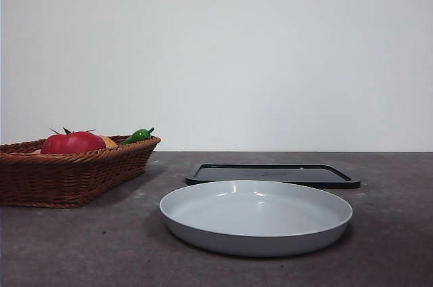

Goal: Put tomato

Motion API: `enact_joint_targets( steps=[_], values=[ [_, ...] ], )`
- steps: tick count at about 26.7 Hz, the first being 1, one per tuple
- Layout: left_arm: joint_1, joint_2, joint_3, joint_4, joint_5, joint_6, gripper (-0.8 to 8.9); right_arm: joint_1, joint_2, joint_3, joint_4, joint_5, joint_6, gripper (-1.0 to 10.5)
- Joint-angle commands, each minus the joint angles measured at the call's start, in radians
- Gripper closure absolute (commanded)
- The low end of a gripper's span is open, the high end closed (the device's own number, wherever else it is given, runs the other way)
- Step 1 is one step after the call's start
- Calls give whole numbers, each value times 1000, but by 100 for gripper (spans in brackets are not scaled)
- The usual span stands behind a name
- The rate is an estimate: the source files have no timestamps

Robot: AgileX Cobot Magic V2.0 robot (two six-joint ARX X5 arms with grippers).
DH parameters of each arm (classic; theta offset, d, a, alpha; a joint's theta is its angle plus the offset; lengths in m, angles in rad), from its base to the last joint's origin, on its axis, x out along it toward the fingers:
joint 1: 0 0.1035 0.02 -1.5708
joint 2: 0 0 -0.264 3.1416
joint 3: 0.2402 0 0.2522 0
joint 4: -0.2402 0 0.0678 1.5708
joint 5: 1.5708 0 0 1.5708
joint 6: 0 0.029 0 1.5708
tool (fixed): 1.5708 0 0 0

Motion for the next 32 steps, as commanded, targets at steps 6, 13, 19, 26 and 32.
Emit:
enact_joint_targets(
  steps=[6, 13, 19, 26, 32],
  values=[
    [2, 162, 246, -127, 93, 61, 804, 1, 90, 216, -148, -13, -16, 941],
    [2, 347, 460, -279, 242, 199, 804, 1, 280, 435, -329, -137, -103, 941],
    [0, 451, 561, -389, 385, 272, 804, 1, 485, 640, -536, -306, -215, 941],
    [-48, 512, 623, -544, 453, 340, 804, 62, 674, 824, -739, -394, -321, 941],
    [-124, 547, 691, -653, 454, 373, 804, 200, 762, 876, -811, -394, -365, 941]
  ],
)
